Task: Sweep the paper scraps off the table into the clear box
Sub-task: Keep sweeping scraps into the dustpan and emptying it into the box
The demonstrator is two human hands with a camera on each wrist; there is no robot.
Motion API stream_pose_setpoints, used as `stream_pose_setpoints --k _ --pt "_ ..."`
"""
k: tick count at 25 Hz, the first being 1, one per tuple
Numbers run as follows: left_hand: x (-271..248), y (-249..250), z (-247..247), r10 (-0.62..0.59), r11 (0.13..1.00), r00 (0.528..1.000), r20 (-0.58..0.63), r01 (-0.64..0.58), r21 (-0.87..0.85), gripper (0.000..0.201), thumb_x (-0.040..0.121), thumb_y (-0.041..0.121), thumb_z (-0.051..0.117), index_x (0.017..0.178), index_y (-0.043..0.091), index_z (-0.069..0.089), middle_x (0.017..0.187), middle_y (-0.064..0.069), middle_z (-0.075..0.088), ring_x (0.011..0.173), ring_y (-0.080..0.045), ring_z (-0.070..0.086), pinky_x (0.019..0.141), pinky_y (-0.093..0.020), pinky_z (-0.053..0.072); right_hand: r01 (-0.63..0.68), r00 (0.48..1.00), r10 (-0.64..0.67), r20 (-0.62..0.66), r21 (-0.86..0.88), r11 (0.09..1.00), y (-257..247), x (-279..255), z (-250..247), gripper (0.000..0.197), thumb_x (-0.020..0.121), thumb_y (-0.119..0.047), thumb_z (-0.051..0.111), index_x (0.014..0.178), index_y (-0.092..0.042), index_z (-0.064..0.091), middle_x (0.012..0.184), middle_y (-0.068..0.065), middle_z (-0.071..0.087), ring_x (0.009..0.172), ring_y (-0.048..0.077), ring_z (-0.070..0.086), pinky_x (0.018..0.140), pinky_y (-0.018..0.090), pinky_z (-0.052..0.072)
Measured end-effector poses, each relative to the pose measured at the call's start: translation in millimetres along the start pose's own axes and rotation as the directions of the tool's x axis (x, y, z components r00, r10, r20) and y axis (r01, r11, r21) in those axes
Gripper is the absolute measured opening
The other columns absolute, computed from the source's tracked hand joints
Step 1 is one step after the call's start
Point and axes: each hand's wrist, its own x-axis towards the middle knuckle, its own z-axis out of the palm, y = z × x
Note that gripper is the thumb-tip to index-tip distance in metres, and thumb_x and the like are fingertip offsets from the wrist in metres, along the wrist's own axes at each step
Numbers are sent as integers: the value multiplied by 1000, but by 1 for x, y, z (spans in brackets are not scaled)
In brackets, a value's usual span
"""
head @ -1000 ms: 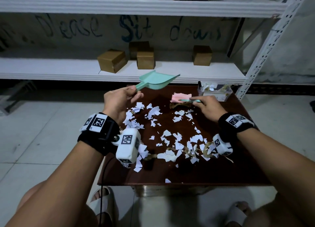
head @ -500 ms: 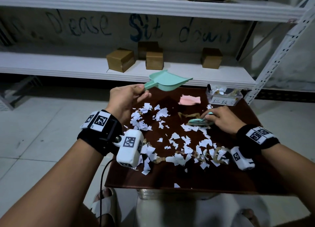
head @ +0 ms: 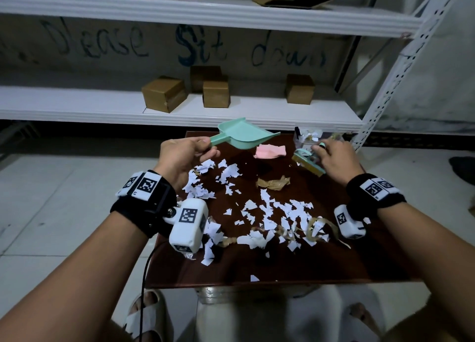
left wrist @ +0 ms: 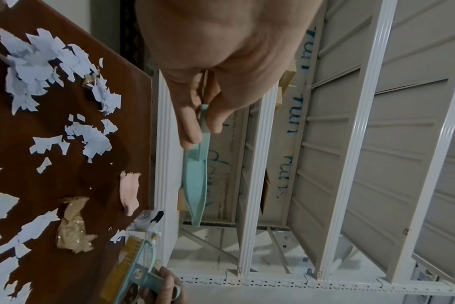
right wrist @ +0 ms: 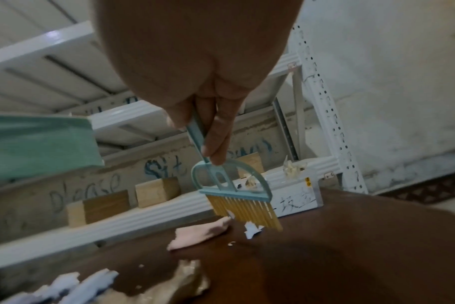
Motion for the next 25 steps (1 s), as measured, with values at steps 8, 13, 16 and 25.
stream_pose_setpoints --k 8,13,16,25 --pt "20 3 -1 9 1000 1000 -8 -9 -11 6 90 -11 62 92 -13 68 83 -27 70 75 -36 74 76 -32 61 -2 985 36 170 -199 980 36 22 53 26 103 -14 58 121 -3 72 118 27 71 111 44 65 96 46 51" --pt "24 4 -2 0 1000 1000 -16 0 5 8 90 -10 62 95 -13 68 84 -27 71 77 -36 74 75 -32 61 -63 953 114 281 -182 981 38 28 60 35 102 -21 60 134 -8 66 122 24 71 115 39 64 97 39 49" --pt "24 5 -1 -2 1000 1000 -14 2 15 6 90 -9 63 92 -12 68 83 -27 71 76 -35 75 75 -31 61 -5 941 48 334 -128 992 23 26 51 32 102 -22 61 131 -11 69 102 22 75 90 32 65 79 33 46" --pt "18 4 7 11 999 1000 12 -11 36 6 90 -9 63 92 -11 68 86 -28 69 77 -37 75 73 -28 62 179 851 -148 504 -15 984 -4 -11 16 22 97 -26 68 115 -21 79 109 -4 78 104 13 69 96 30 50"
